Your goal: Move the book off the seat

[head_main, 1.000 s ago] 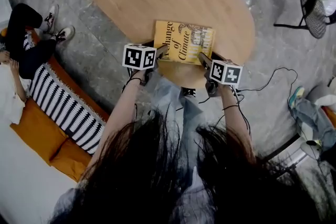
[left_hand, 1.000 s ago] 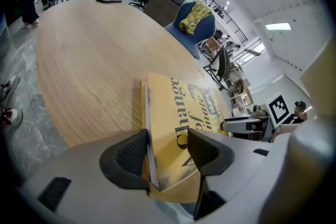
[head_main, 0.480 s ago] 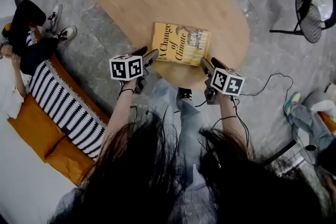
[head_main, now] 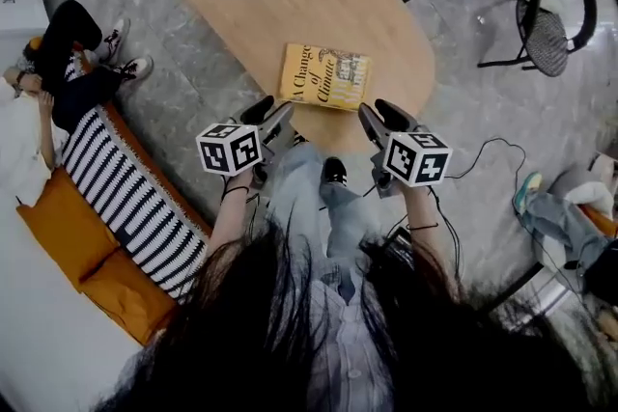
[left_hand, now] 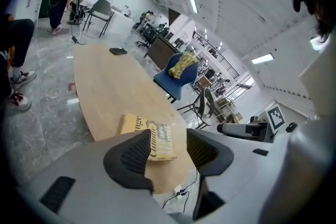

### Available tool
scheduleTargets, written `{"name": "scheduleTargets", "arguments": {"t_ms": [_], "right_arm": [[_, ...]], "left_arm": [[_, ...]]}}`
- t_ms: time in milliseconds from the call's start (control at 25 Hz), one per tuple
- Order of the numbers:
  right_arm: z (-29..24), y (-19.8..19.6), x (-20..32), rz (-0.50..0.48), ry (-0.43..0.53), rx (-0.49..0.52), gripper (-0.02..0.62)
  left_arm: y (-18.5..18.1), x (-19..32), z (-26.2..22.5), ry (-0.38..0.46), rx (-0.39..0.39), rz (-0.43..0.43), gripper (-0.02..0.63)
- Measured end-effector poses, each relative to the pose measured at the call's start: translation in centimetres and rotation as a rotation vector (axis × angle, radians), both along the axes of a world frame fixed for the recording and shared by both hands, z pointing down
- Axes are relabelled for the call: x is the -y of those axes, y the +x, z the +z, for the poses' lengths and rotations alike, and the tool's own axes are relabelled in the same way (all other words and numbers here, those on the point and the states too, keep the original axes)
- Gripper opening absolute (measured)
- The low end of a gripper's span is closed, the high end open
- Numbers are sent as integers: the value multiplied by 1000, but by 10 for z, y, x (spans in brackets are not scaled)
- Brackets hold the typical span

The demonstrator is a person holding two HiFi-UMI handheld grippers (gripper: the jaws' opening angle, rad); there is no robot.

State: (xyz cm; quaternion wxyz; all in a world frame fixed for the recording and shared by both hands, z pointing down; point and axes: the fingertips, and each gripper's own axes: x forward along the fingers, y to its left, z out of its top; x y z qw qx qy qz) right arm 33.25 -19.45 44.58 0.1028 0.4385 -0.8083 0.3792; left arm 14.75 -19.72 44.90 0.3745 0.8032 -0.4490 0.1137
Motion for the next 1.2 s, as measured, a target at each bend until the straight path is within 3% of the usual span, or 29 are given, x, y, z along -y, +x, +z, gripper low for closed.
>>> {"name": "scheduleTargets", "arguments": {"t_ms": [360, 600, 920, 1200], "right_arm": [[-91, 11, -58, 2, 141, 19, 87], [-129, 29, -88, -9, 208, 15, 77], [-156, 53, -121, -41, 267, 17, 72], [-155, 66, -152, -88, 306, -17, 69]], "left_arm": [[29, -71, -88, 147, 53, 93, 196], [45, -104, -129, 249, 32, 84, 192], [87, -138, -166, 333, 9, 92, 175], [105, -175, -177, 371, -2, 41, 173]]}}
